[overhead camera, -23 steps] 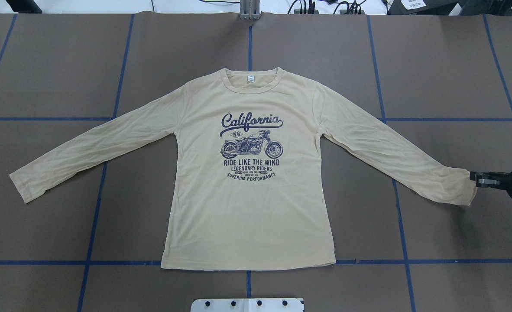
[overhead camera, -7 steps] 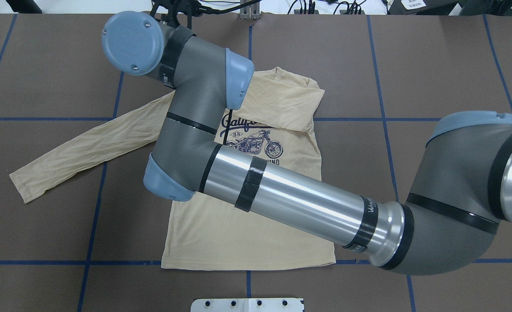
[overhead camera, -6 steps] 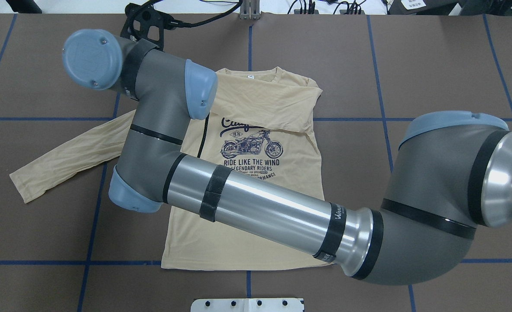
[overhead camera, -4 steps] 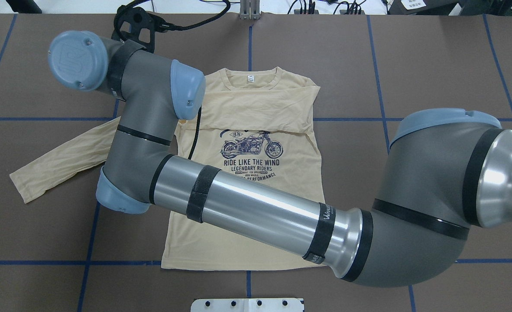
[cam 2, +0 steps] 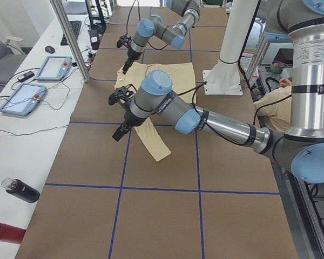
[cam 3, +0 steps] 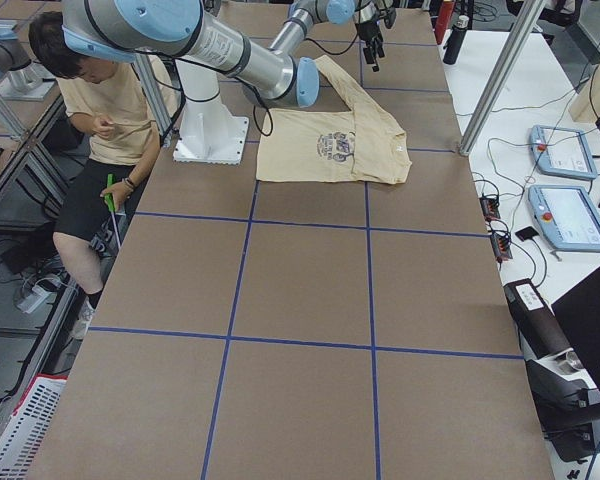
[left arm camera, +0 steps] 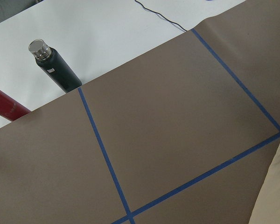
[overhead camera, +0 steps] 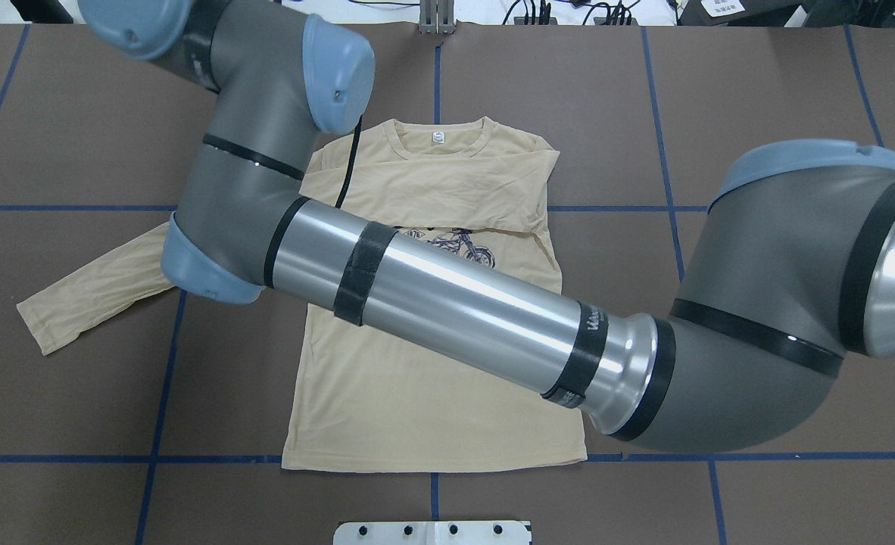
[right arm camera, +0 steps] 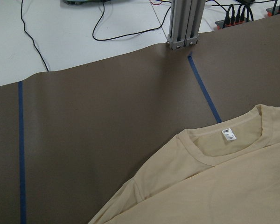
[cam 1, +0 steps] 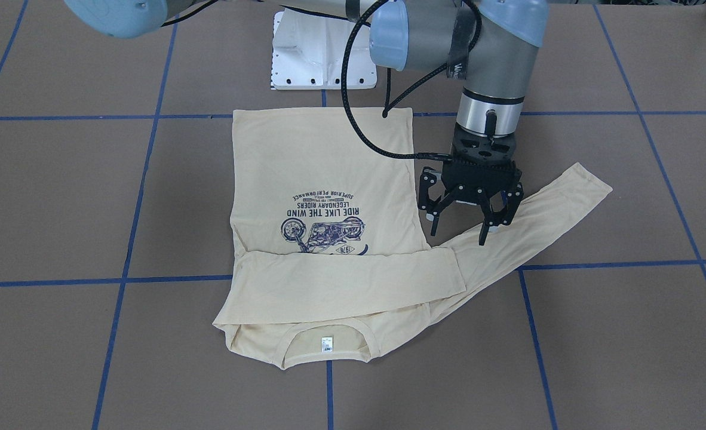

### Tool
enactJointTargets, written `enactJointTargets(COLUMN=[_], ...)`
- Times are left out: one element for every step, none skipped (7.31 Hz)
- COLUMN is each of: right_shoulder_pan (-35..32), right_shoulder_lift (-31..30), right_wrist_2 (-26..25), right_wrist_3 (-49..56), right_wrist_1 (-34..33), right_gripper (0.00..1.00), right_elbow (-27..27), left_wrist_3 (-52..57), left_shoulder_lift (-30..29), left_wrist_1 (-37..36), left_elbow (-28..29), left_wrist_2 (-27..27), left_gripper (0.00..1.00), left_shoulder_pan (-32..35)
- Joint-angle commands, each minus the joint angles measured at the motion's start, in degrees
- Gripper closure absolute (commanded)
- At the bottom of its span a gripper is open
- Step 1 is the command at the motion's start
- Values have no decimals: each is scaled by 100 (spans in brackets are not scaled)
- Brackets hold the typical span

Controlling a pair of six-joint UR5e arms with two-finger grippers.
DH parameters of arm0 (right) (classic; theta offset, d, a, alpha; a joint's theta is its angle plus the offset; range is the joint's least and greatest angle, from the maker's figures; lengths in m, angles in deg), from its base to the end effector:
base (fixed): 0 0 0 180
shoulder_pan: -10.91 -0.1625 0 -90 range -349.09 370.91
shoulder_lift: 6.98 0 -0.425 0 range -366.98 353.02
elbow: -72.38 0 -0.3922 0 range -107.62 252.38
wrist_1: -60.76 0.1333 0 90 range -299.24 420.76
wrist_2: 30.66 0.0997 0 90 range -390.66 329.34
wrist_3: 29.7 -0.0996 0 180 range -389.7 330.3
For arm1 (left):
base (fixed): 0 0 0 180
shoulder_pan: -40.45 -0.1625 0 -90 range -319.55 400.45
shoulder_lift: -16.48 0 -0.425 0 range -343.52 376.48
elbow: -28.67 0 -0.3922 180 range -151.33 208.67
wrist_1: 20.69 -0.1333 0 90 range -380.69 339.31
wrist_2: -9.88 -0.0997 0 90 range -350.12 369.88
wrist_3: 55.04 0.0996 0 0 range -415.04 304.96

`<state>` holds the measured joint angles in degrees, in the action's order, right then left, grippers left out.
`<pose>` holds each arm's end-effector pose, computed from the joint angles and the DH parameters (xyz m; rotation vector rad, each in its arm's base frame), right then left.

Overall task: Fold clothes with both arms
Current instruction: 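Lift the sleeve with the right gripper and carry it across the shirt front, then release the sleeve and raise the right gripper away from the shirt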

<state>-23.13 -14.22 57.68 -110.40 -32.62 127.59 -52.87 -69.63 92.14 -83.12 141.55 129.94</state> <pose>-0.6075 -0.5747 -0.0744 0.3154 -0.7187 0.4209 -0.0629 -0.4691 0.4573 0.6895 0.6867 0.3013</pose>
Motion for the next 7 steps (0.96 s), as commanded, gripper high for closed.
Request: enactJointTargets(right_shoulder_pan=[-601,-778,-988,-1182,-1392,-1638,-1928], right_shoulder_lift=[-835,-1624,-2484,-3450,-4295,-5200,-6000], right_wrist_2=[788,955,1191,1333,1517,1719,1939], right_wrist_3=[1034,1491,1878,2396,3010,3634,4293], right_wrist_1=[-443,-453,-453,-453,-444,-400,-356], right_gripper=[1,0,0,0,0,0,0], right_elbow=[1187,2073,3039,4015,4790,5494,5988], left_wrist_3=[-224,-635,-1500,-2205,-2725,-3514,-4235], left_shoulder_lift=[-80,-124,-116,-38,59,147,148], left_wrist_1=[240,475,756,1254,1668,2073,2268], left_elbow=[8,16,77,217,401,438,595], left_wrist_2=[17,-9,-53,-140,-602,-1399,-1781], left_gripper=[0,0,0,0,0,0,0], left_shoulder_pan=[-693,-1114,-1449,-1722,-2021,-2494,-3047])
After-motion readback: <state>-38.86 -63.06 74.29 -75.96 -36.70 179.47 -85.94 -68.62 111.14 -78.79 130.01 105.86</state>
